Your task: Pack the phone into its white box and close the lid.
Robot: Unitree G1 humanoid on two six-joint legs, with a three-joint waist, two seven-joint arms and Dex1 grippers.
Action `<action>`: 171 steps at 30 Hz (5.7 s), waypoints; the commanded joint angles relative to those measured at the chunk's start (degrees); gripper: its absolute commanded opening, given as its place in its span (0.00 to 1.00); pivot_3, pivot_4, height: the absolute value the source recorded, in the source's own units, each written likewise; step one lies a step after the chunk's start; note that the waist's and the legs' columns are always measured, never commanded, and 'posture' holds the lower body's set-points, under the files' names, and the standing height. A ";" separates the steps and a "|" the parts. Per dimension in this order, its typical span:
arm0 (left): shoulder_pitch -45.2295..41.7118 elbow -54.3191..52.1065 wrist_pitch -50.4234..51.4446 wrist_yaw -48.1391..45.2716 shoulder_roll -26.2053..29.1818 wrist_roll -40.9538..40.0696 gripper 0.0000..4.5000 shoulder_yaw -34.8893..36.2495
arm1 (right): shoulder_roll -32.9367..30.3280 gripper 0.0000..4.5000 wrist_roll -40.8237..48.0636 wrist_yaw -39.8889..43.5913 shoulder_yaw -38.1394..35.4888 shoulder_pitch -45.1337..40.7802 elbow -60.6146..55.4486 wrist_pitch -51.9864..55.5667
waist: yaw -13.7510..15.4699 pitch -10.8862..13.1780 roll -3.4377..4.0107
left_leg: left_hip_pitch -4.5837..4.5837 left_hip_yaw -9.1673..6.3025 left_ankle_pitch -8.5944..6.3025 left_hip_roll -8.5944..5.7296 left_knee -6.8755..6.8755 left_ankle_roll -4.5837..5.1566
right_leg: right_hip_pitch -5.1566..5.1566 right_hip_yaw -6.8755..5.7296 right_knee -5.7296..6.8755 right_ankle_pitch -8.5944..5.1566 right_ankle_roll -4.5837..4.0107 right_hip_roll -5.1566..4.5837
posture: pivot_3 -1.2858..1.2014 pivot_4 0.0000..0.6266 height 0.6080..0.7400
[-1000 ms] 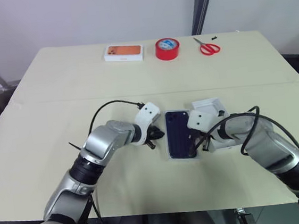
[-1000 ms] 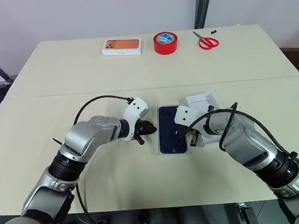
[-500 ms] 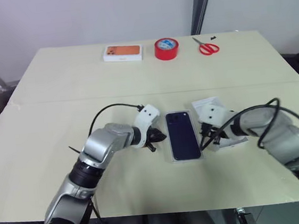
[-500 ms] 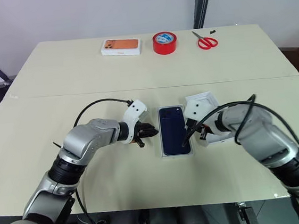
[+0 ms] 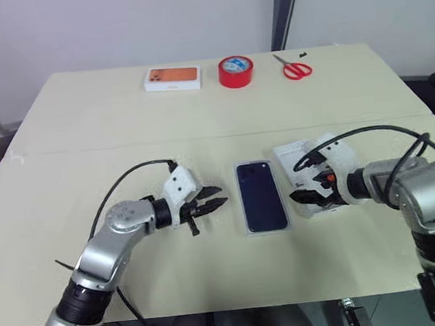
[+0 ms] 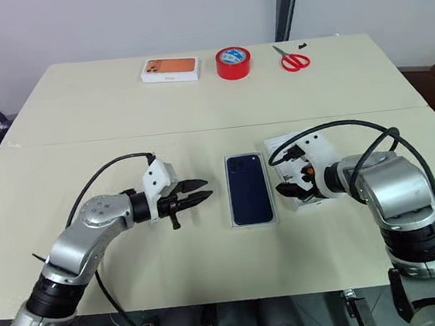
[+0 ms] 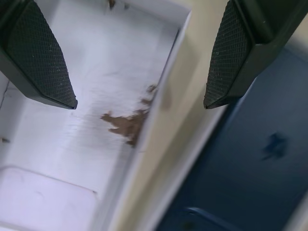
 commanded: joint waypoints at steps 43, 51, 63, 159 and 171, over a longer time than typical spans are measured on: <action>-1.82 8.03 -5.29 9.60 -3.88 3.84 0.28 10.69 | 37.24 0.06 100.30 -94.54 -1.36 14.84 0.04 -42.75 | -0.28 -0.03 -0.06 | -0.03 0.10 -0.04 0.09 0.15 0.18 | 0.01 0.02 0.17 0.01 0.05 0.13 | 0.52 0.24 0.88; -4.64 7.97 -4.52 7.75 -7.84 5.55 0.28 2.82 | 12.57 0.89 100.30 -77.17 -4.95 2.98 7.06 -29.98 | -0.33 0.06 0.15 | -0.06 0.12 -0.11 0.09 0.41 0.31 | 0.07 0.02 0.19 0.01 0.05 0.18 | 0.52 0.24 0.88; -10.12 8.72 -0.81 7.96 -14.06 8.54 0.28 -5.04 | -15.51 0.47 72.73 -48.09 0.82 -4.82 9.25 -22.03 | -0.22 0.05 0.18 | -0.27 0.12 -0.27 0.17 0.74 0.57 | 0.08 0.02 0.13 0.00 0.06 0.27 | 0.52 0.24 0.88; -19.44 21.31 16.21 11.00 -18.30 14.55 0.28 -11.56 | -21.69 0.01 8.73 7.11 9.88 19.75 -14.03 -40.95 | 1.30 0.02 0.19 | 0.10 0.07 -0.32 0.00 0.88 0.64 | 0.59 -0.02 0.00 -0.02 0.10 0.15 | 0.52 0.24 0.88; -5.42 0.97 13.14 12.41 -4.95 7.48 0.28 12.83 | -14.18 0.01 11.96 5.73 -10.31 14.55 6.67 -50.63 | 0.69 0.03 0.21 | 0.18 0.02 -0.33 0.08 0.85 0.61 | 0.64 -0.03 0.02 -0.03 0.11 0.15 | 0.52 0.24 0.88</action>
